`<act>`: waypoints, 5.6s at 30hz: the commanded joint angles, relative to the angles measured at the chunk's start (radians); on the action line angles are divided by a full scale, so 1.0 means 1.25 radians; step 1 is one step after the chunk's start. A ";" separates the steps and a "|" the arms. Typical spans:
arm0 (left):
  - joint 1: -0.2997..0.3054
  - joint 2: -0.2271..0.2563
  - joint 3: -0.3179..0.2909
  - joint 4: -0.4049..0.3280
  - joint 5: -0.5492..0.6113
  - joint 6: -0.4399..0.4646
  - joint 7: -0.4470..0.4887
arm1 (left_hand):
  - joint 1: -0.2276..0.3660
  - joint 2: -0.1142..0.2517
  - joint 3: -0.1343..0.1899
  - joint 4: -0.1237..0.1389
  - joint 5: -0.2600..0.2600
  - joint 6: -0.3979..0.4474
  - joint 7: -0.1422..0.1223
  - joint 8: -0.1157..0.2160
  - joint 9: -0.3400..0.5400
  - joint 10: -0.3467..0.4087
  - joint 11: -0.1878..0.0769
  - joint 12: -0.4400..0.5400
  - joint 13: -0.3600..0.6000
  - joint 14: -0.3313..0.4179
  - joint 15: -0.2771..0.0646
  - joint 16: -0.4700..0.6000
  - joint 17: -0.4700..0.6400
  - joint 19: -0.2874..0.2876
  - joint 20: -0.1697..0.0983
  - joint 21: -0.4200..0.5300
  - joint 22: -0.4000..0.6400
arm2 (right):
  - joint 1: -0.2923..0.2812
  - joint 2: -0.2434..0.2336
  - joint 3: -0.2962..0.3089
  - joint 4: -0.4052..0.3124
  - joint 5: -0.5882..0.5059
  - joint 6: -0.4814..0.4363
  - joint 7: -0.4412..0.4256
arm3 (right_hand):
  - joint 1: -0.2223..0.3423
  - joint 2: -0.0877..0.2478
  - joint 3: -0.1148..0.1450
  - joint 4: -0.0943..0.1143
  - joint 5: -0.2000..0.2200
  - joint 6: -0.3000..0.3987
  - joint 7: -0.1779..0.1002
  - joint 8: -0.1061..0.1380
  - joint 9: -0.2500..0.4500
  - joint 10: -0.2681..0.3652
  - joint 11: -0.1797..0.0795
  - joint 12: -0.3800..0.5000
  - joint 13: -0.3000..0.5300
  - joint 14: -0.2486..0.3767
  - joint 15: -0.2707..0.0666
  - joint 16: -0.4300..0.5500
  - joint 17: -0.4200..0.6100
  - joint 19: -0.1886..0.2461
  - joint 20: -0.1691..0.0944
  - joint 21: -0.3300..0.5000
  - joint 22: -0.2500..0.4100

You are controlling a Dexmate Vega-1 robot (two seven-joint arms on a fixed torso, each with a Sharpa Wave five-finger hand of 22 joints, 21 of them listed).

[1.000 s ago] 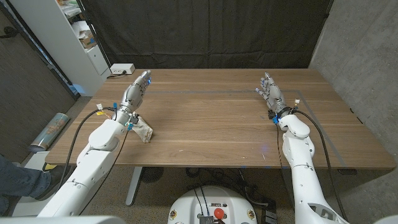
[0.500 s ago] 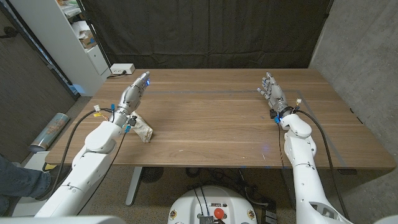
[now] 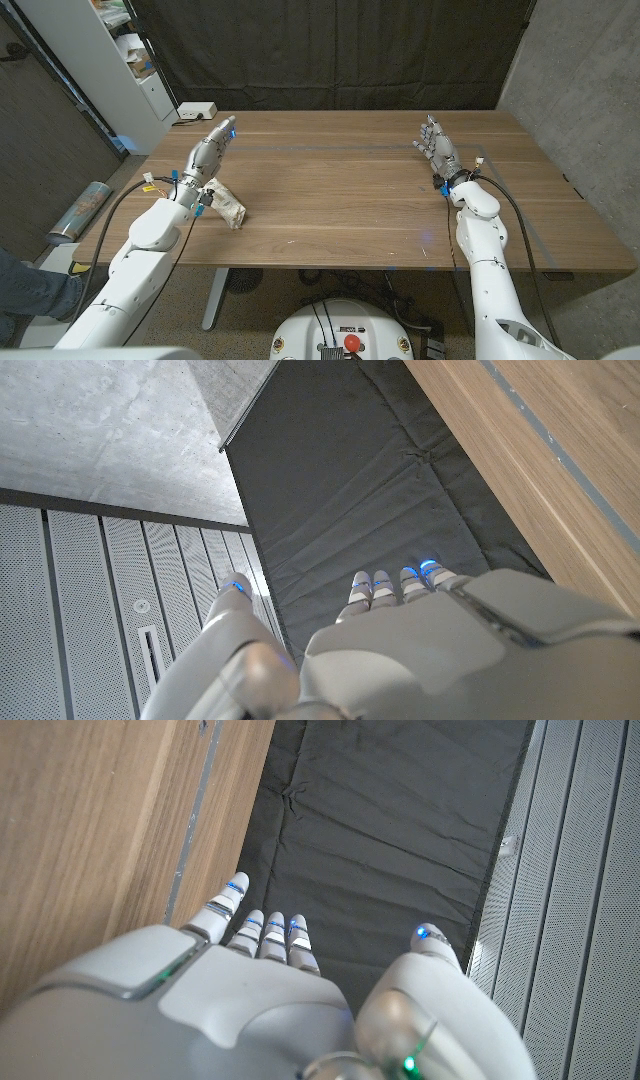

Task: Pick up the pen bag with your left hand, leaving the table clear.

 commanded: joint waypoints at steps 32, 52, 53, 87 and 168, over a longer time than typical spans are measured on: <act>0.085 -0.020 -0.090 -0.024 0.071 -0.087 0.013 | 0.013 0.005 -0.004 -0.003 0.002 0.011 0.003 0.001 0.003 0.005 -0.004 0.002 0.004 0.007 -0.002 0.002 0.002 -0.032 0.013 0.005 0.004 | 0.025 0.014 -0.012 0.019 -0.026 0.006 -0.017 | 0.000 0.010 -0.008 0.000 0.006 0.009 0.003 0.003 0.003 0.004 0.006 0.007 0.002 0.000 0.006 0.004 0.001 0.003 0.002 0.006 0.004; 0.145 -0.069 -0.133 -0.049 0.218 -0.144 0.108 | 0.019 0.008 -0.005 -0.004 0.001 0.024 -0.004 0.004 0.003 0.012 -0.013 0.003 0.004 0.015 -0.012 0.004 0.002 -0.030 0.016 0.005 0.005 | 0.017 0.017 -0.021 0.008 -0.033 0.000 -0.015 | 0.000 0.011 -0.010 0.000 0.007 0.008 0.002 0.002 0.003 0.004 0.006 0.007 0.002 0.002 0.006 0.004 0.001 0.004 0.004 0.007 0.004; 0.147 -0.071 -0.134 -0.050 0.220 -0.149 0.109 | 0.019 0.008 -0.005 -0.005 0.001 0.025 -0.004 0.004 0.003 0.013 -0.012 0.003 0.004 0.017 -0.012 0.004 0.002 -0.030 0.015 0.005 0.005 | 0.016 0.017 -0.021 0.007 -0.033 0.000 -0.014 | 0.000 0.011 -0.010 0.000 0.007 0.008 0.001 0.002 0.003 0.004 0.005 0.007 0.002 0.002 0.006 0.004 0.001 0.004 0.004 0.007 0.004; 0.144 -0.061 -0.169 -0.068 0.403 -0.135 0.160 | 0.038 0.012 -0.004 -0.011 0.004 0.026 -0.014 0.001 0.003 0.022 -0.024 0.003 0.004 0.023 -0.018 0.003 0.002 -0.028 0.017 0.005 0.004 | -0.017 0.018 -0.030 -0.040 -0.044 -0.017 -0.032 | 0.000 0.012 -0.013 -0.001 0.010 0.007 0.001 0.001 0.003 0.004 0.005 0.006 0.002 0.003 0.006 0.004 0.002 0.003 0.006 0.006 0.004; 0.270 -0.027 -0.285 -0.176 0.738 -0.088 0.237 | 0.095 0.011 0.002 -0.028 0.023 0.009 -0.028 -0.007 0.003 0.023 -0.038 -0.001 0.006 0.030 -0.026 0.000 0.003 -0.022 0.026 0.005 0.005 | -0.002 0.022 -0.053 -0.048 -0.094 -0.037 -0.077 | 0.003 0.015 -0.022 -0.002 0.016 0.008 0.000 0.001 0.003 0.006 0.005 0.006 0.002 0.006 0.006 0.004 0.002 0.004 0.006 0.007 0.004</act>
